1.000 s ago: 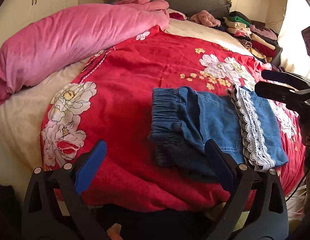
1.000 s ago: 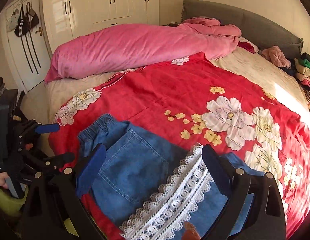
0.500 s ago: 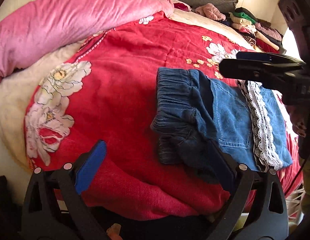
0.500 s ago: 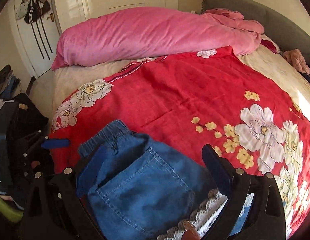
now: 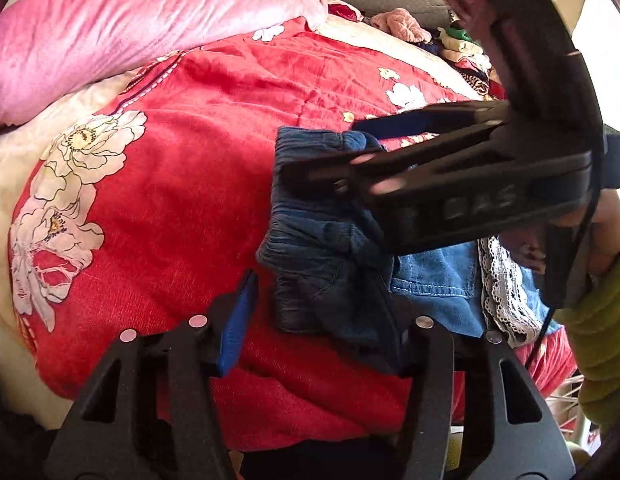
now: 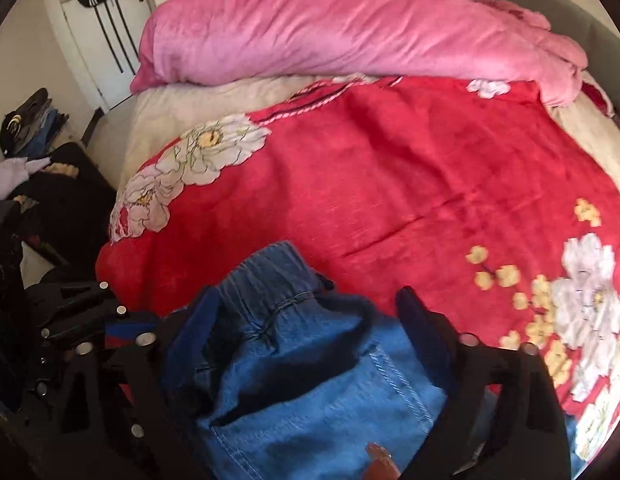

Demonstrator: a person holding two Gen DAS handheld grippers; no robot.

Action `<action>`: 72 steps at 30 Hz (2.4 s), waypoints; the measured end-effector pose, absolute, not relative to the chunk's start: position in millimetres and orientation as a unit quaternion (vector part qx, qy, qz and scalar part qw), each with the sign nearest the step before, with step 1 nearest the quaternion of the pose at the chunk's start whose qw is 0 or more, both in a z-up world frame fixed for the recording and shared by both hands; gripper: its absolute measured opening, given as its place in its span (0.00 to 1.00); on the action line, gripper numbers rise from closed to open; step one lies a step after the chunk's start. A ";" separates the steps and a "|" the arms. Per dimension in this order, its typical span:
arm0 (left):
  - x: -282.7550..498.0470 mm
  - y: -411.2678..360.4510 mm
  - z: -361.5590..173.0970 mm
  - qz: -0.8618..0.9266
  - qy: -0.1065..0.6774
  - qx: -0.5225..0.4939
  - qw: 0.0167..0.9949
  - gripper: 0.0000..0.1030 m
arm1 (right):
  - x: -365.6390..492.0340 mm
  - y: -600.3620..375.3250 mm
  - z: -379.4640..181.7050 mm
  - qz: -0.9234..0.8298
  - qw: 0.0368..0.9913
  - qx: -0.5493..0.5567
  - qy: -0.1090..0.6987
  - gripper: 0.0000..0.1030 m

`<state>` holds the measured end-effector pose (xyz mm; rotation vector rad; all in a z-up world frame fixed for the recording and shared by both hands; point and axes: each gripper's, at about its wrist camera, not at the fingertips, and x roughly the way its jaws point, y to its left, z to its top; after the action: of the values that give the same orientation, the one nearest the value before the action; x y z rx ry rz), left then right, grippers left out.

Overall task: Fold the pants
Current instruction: 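Grasp the elastic cuff end with the right tool and lift it, then fold the cuff end over the pants with the right tool and release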

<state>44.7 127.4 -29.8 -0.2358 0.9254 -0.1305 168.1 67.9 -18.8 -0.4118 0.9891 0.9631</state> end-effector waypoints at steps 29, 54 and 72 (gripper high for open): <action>43.3 111.0 -20.1 -0.084 0.443 -0.137 0.882 0.80 | 143.0 -26.1 27.5 0.453 0.785 -0.051 0.420 0.22; 62.4 -12.6 0.9 -0.240 0.423 -0.102 0.868 0.39 | 137.0 -174.1 37.4 0.351 0.844 0.062 0.400 0.64; 41.6 -55.4 -16.3 -0.284 0.431 -0.034 0.856 0.57 | 120.0 -194.8 -6.3 0.290 0.829 0.109 0.466 0.44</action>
<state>41.6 -55.4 -16.3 -0.0714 0.9054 -0.5960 120.0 -194.8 -6.3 0.2305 0.9881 0.6157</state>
